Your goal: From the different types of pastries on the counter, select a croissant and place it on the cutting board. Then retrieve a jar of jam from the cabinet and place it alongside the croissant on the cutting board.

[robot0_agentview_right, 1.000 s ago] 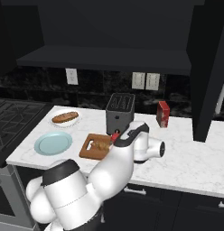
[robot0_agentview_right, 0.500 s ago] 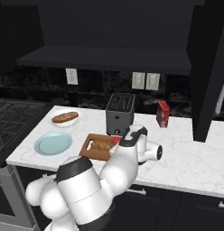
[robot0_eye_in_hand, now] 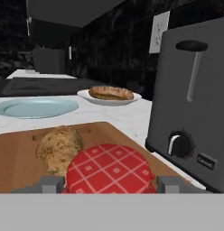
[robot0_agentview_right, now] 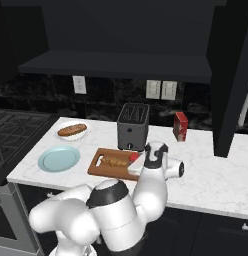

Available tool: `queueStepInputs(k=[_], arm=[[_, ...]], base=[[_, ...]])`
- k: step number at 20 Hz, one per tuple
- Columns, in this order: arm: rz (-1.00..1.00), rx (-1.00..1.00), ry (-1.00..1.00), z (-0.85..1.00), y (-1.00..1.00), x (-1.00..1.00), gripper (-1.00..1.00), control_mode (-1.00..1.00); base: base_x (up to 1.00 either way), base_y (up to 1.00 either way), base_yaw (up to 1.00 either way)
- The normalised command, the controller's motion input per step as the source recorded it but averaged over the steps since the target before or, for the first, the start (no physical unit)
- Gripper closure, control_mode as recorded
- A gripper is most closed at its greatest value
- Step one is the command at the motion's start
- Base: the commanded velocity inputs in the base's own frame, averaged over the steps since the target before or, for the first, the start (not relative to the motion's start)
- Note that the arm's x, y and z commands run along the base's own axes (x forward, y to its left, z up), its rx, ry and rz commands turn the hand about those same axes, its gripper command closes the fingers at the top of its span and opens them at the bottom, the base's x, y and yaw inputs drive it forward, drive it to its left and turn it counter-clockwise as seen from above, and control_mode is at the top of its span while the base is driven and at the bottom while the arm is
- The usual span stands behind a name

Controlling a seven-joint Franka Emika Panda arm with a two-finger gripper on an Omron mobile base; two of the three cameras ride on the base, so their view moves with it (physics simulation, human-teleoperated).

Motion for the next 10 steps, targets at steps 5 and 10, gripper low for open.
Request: queueStepInputs(k=[5, 10], arm=[[0.01, 0.0, 0.0, -0.29, -0.03, 0.4, 1.0, -1.0], [0.03, 0.01, -0.05, -0.48, -0.08, 0.26, 1.0, -1.0]], base=[[0.0, 0.0, 0.0], [0.0, 0.0, 0.0]])
